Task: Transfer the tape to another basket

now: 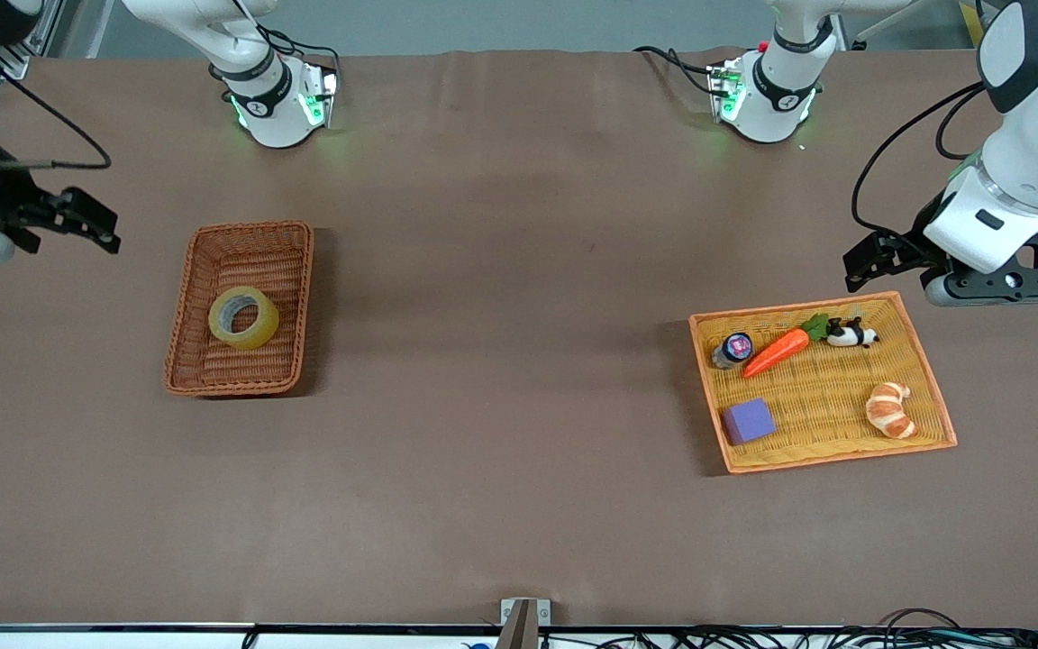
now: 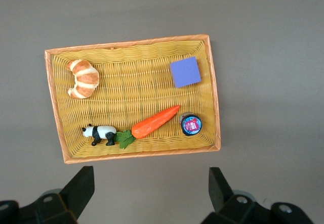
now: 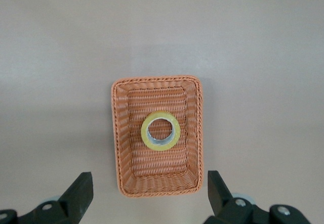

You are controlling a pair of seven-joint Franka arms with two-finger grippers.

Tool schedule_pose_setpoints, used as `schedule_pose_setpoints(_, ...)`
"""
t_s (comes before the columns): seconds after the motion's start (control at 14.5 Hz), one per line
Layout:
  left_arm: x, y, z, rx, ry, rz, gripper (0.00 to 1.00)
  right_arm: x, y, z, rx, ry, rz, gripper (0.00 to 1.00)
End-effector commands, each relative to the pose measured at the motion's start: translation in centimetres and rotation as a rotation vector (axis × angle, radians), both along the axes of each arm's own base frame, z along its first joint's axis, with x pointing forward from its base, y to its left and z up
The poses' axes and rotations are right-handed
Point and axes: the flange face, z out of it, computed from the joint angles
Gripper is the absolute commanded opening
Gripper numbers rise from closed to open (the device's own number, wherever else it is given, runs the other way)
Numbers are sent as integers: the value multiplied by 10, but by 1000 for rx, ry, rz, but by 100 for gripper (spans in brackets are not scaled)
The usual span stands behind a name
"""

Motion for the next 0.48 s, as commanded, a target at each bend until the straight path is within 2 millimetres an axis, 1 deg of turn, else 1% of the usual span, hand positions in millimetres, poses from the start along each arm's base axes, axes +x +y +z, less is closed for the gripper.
schedule_pose_setpoints(0.0,0,-1,3,-15,2,4,99,-2,-21,23,24,7,-37,100)
schedule_pose_setpoints(0.14,0,-2,3,-13,4,2,99,-10,-25,35,23,39,-29,100)
schedule_pose_setpoints(0.28,0,-3,3,-11,4,0,99,-9,-30,52,16,5,-33,100)
schedule_pose_setpoints(0.34,0,-3,3,-5,3,-2,99,-6,-28,61,11,-10,-32,100)
schedule_pose_setpoints(0.41,0,-3,3,-3,-1,-3,99,3,-30,50,9,9,-37,100)
